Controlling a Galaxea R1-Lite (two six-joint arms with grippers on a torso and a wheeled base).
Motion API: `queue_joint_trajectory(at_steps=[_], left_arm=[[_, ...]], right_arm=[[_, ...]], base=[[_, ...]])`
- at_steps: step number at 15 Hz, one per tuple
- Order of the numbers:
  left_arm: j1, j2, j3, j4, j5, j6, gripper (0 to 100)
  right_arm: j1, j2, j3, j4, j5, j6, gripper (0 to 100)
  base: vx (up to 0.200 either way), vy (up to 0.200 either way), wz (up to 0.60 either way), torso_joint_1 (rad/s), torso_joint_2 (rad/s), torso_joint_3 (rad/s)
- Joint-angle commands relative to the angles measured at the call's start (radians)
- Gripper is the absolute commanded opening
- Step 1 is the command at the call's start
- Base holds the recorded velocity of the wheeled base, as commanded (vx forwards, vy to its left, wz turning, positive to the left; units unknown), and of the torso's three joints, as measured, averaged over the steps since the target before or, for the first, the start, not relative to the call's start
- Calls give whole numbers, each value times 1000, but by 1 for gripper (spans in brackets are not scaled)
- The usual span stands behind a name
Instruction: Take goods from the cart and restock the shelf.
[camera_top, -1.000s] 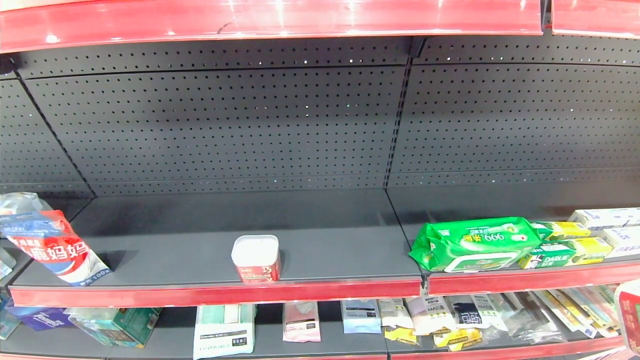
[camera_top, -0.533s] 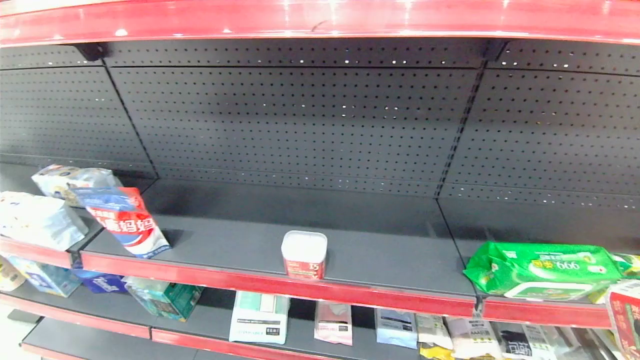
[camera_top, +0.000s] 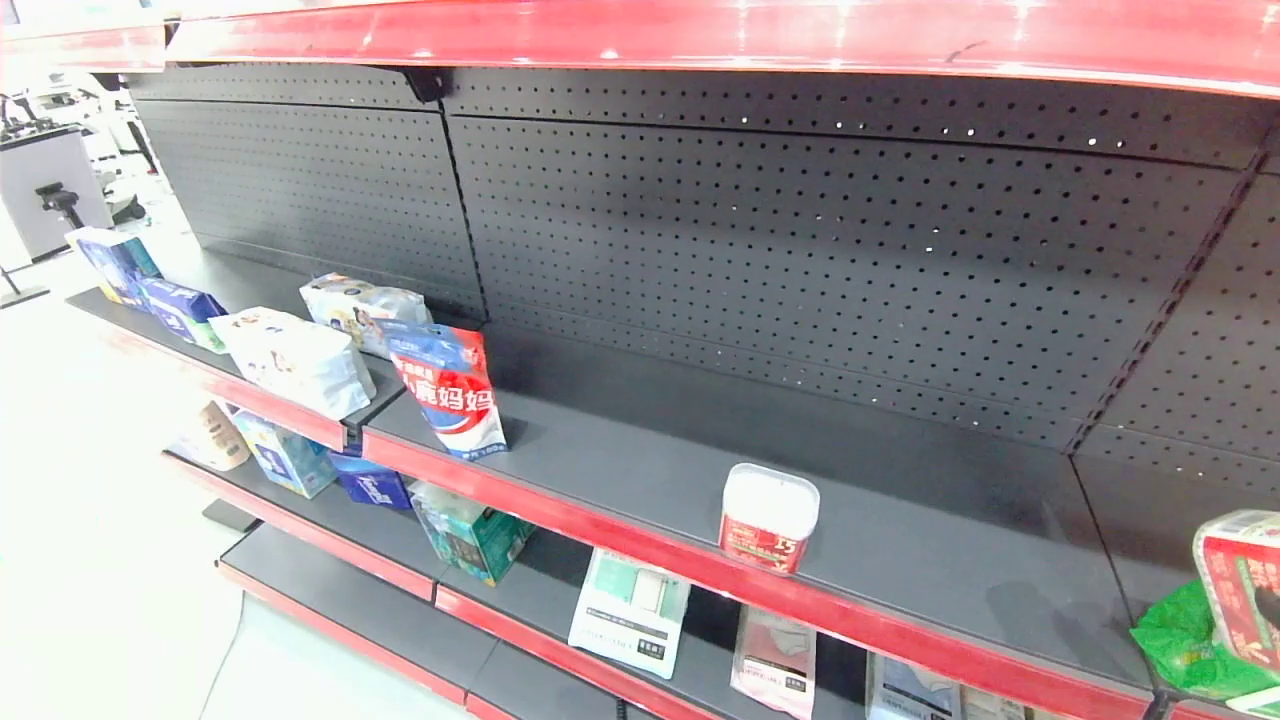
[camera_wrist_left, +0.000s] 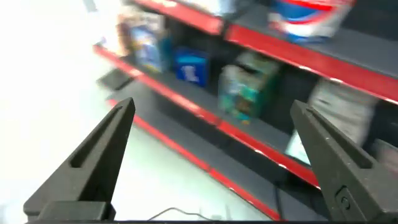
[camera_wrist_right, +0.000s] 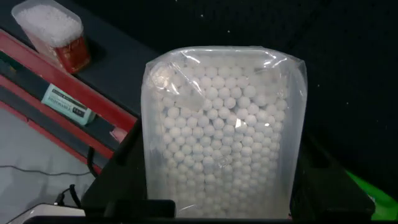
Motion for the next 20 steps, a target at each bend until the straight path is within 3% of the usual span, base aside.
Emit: queue_joint_trajectory(at_steps=[1,2,3,4,12,15,17,19,20], left_arm=[[1,6,18,-37,-56,-4,100],[1,6,61,-123,-143,-9,100],[1,6,85,-189,-169,-15,100],[1,6,84,-185,-168,-15,100],[16,12,58,-124,23,-33,100],[90,33,56,-121,39,-33,100],[78,6,62,-126,-7,-16,100],[74,6,99,-156,-134,16,100],[61,4,97,-156,-140,19,100]], right_arm=[[83,134,-64,-5,1,-1,0],[104,196,-76,-23,1,2,0],[106,237,-62,-65,1,0,0],[107,275,-52,-86,1,-1,0],[130,510,-91,-183,19,-1,0],[129,513,-68,-206,21,9,0],[129,510,-62,-206,21,9,0],[129,510,-61,-206,21,9,0],[129,508,-61,-206,19,9,0]], base=[[0,0,0,0,0,0],[0,0,0,0,0,0],[0,0,0,0,0,0],[0,0,0,0,0,0],[0,0,0,0,0,0],[0,0,0,0,0,0],[0,0,0,0,0,0],[0,0,0,0,0,0],[0,0,0,0,0,0]])
